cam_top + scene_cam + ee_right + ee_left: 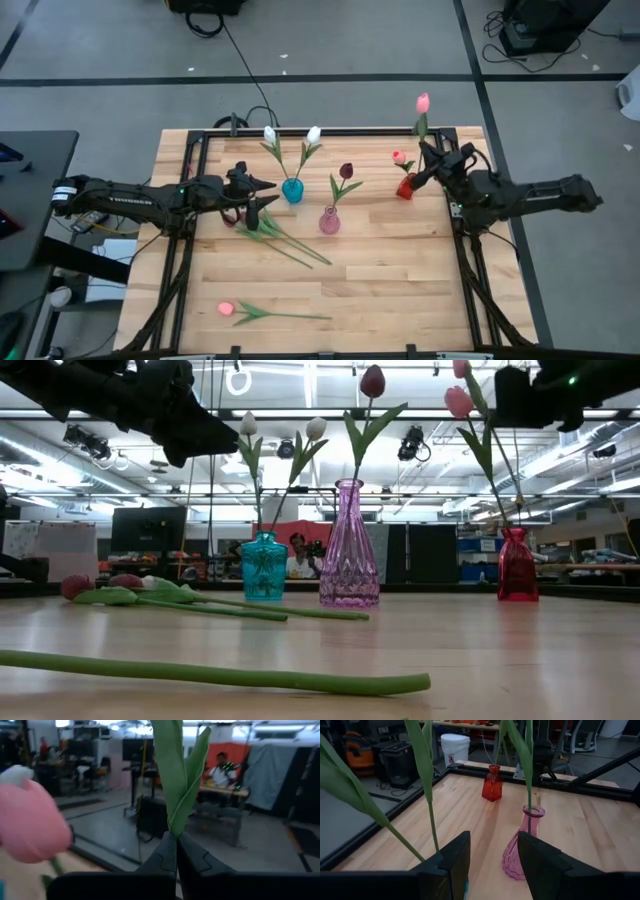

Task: Sort flowers into vase by color
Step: Put the top pink tulip into the red vase

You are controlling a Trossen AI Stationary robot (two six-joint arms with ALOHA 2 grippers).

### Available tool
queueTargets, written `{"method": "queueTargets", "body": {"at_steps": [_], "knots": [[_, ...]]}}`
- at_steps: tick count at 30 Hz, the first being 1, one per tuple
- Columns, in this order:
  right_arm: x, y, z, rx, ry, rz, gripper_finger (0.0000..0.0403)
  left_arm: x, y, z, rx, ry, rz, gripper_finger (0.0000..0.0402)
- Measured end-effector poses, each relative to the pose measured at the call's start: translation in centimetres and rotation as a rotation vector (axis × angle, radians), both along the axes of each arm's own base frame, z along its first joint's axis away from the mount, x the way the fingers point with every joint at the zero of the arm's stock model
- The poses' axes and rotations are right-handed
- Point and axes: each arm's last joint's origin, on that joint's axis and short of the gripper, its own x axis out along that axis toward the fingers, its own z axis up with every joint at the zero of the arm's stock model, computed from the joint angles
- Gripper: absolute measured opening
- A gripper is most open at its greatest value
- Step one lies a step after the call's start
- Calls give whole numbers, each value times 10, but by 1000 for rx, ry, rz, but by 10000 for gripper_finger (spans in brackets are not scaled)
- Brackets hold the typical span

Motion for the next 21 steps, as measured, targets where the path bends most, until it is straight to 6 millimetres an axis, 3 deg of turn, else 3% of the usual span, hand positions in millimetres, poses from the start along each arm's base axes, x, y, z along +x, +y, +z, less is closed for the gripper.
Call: {"method": "queueTargets", "body": {"at_steps": [5, 16, 21], "knots": [[-1, -5, -8, -54, -38, -21, 8, 0, 0, 0, 1, 2, 0, 170], [-1, -11, -4, -106, -31, -37, 8, 0, 0, 0, -1, 3, 1, 170], [7, -18, -22, -81, 15, -49, 8, 0, 0, 0, -3, 3, 2, 170]]}}
